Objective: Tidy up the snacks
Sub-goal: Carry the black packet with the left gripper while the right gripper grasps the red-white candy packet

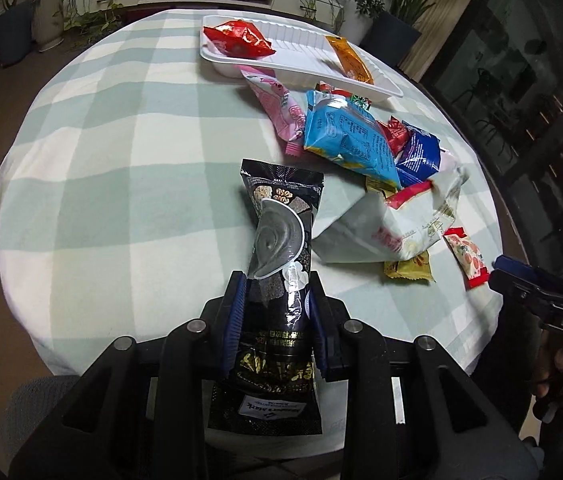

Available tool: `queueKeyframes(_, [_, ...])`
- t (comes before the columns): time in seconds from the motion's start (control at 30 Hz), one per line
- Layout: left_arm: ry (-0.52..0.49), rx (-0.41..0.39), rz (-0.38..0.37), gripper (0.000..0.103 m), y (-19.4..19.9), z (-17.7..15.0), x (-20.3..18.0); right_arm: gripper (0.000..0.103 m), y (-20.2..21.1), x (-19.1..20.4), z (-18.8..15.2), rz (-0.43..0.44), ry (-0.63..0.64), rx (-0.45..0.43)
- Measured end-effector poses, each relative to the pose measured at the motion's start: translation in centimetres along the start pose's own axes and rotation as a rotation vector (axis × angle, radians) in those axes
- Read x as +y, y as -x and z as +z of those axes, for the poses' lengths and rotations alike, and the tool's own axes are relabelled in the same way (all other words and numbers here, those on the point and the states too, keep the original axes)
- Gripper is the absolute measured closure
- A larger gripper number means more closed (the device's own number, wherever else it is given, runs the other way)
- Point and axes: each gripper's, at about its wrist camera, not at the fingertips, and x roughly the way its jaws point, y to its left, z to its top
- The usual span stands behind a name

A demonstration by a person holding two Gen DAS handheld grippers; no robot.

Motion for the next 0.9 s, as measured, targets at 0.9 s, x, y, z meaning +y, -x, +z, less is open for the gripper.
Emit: queueKeyframes(0.9, [-0.107, 0.038, 0.090, 0.076, -1.0, -0.2, -1.5, 0.060, -3.4, 2.9, 1.1, -0.157, 0.192, 0.078])
